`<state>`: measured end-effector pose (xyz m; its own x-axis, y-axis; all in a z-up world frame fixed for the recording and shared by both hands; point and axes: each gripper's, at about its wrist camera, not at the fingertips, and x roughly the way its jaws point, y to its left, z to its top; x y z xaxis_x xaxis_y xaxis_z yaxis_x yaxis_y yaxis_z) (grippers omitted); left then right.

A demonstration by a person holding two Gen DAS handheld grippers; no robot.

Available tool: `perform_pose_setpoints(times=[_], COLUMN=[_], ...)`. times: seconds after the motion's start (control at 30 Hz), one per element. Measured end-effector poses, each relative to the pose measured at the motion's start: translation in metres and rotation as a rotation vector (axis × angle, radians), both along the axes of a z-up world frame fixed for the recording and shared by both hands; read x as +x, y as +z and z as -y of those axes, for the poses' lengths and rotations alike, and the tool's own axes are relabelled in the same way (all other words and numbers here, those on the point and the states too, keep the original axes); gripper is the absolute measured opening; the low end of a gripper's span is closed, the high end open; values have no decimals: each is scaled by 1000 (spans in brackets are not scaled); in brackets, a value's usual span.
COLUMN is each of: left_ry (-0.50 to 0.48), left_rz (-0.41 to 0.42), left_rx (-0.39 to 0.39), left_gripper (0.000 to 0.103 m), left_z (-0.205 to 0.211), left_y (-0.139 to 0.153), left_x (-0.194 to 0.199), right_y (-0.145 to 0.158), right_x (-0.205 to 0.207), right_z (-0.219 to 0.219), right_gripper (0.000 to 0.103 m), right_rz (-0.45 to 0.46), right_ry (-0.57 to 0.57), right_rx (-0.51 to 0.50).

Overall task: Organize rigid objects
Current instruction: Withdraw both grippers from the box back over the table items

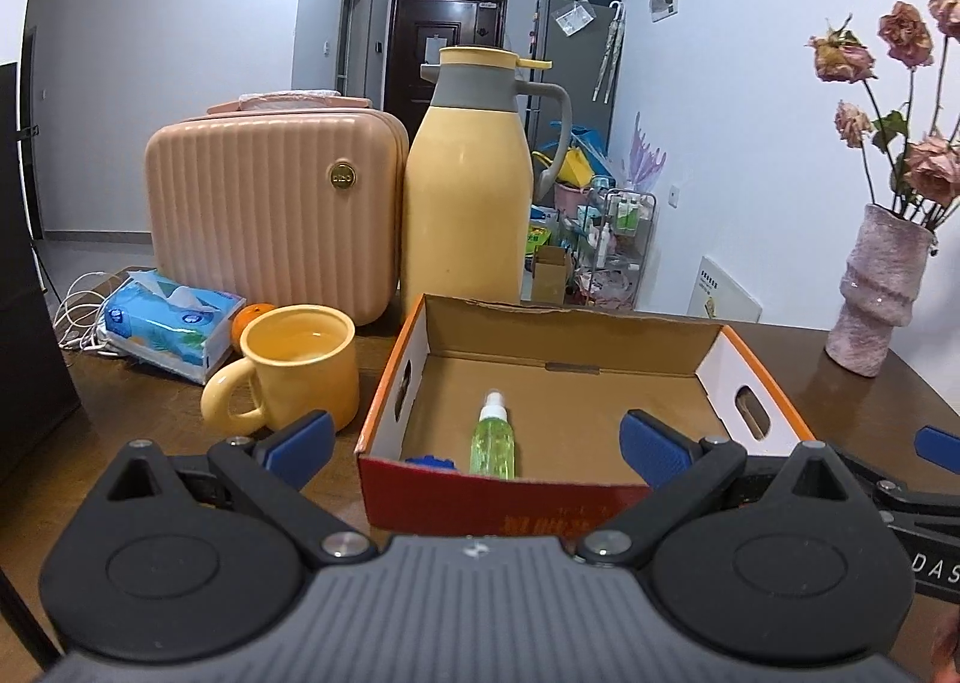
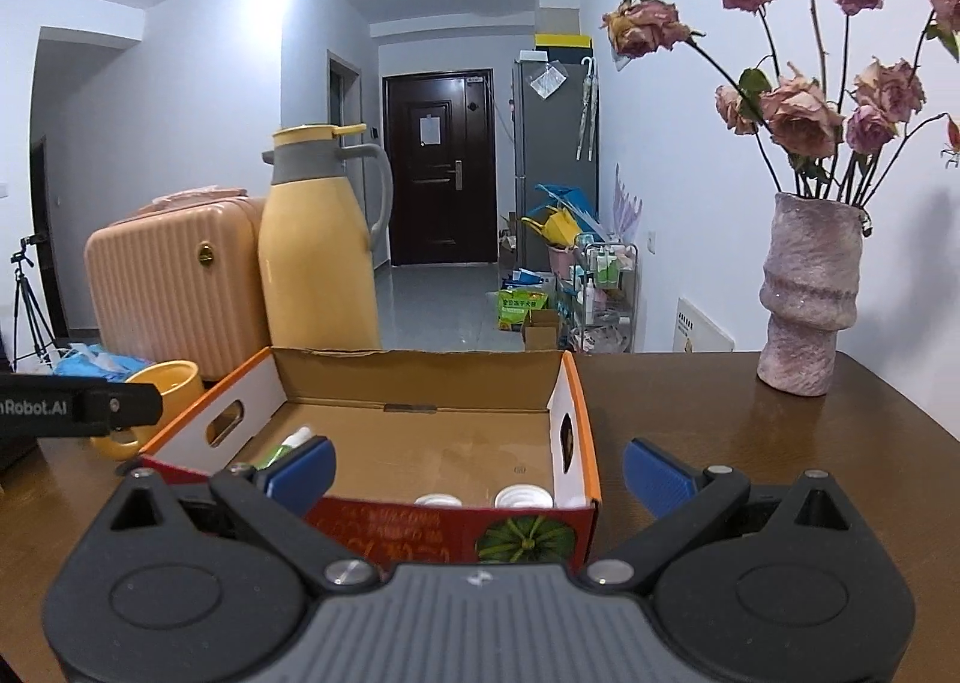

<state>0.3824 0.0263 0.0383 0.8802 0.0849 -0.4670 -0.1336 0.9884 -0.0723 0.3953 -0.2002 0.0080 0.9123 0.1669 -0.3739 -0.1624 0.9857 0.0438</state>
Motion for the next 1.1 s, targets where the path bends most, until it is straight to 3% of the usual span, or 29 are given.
perform_pose_setpoints(times=[0.67,1.1], left_ry=[-75,-90], left_rz=[-22,-59], left_rx=[-51,-48], left_gripper=[103,103], left_z=[-5,-9], left_y=[-15,-32], left_x=[-95,-122], right_y=[-19,-28], right_x=[-102,-129], right_z=[7,10], right_gripper=[103,103], right_rz=[-3,-27], right_ry=[32,14], right_rx=[-15,-23])
